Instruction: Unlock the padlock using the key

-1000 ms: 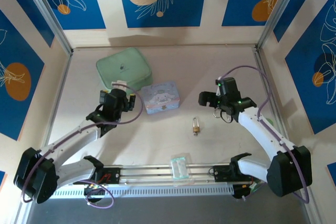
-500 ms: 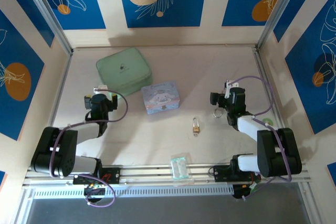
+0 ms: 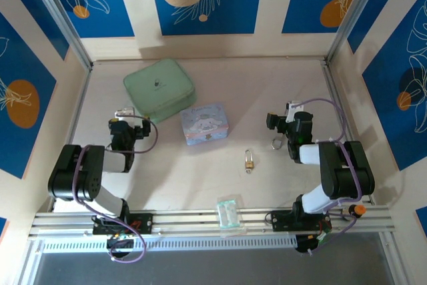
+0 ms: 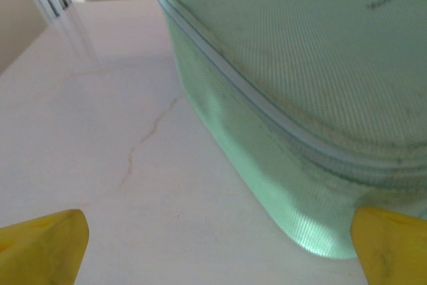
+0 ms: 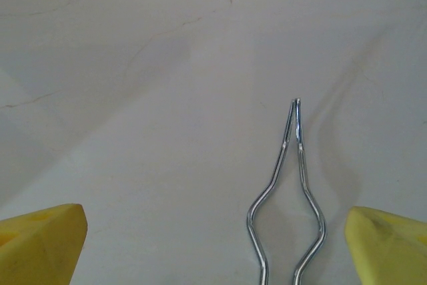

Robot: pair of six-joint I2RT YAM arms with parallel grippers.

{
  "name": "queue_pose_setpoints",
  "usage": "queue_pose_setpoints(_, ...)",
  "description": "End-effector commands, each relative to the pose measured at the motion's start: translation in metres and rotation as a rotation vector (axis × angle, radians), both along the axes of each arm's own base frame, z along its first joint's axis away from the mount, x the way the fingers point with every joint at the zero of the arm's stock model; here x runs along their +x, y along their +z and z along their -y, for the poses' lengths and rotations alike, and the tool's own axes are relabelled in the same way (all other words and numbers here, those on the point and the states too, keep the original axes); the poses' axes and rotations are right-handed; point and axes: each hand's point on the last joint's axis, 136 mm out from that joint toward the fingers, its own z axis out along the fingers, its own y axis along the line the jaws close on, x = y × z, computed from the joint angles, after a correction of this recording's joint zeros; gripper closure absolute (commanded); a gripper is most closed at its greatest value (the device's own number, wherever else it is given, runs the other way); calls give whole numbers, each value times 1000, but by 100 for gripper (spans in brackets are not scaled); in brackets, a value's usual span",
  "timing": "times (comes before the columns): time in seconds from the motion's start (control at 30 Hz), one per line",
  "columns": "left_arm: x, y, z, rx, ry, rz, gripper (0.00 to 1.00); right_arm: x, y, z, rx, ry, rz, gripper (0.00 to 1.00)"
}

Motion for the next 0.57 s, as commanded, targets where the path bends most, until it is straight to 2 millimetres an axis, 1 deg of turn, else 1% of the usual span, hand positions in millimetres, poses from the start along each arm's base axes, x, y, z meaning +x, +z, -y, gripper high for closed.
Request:
queue_pose_setpoints(0.0, 8, 13, 7, 0, -38, 55, 0, 5, 14, -4, 20, 18, 59, 1)
queue_pose_setpoints(0.37, 8, 12, 8, 18, -31, 49, 0, 5, 14, -4, 16, 18, 62, 1)
queue_pose_setpoints(0.43, 8, 13, 9, 17, -32, 50, 0, 5, 13, -3, 37, 29, 52, 1)
queue_pose_setpoints(0.53, 8, 13, 9, 17, -32, 48, 0, 5, 14, -5, 19, 27, 60, 1)
